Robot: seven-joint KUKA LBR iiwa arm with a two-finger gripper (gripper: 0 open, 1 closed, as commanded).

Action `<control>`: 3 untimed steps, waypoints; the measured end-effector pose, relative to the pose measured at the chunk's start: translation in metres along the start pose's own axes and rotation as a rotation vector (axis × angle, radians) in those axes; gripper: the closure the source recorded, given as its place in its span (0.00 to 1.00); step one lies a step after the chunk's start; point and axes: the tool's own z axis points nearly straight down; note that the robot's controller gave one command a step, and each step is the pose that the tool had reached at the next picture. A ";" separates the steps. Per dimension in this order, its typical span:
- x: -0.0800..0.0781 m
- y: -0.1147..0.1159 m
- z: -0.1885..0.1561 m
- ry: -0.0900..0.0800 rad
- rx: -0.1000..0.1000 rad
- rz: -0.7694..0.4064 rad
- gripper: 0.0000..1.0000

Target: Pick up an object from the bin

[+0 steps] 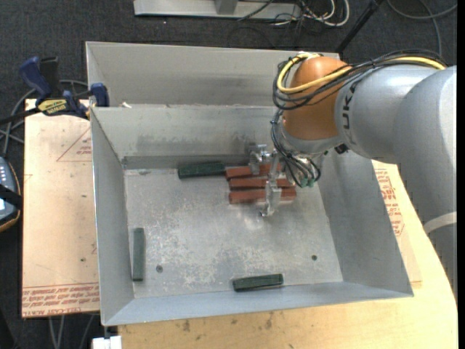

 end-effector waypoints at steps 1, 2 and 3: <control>-0.003 -0.001 -0.008 -0.006 0.002 -0.002 1.00; 0.000 0.021 -0.129 -0.007 0.002 -0.223 1.00; 0.008 0.025 -0.206 -0.009 0.003 -0.237 1.00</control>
Offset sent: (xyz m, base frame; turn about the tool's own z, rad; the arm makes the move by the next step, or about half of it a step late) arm 0.0000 0.0000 0.0000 0.0000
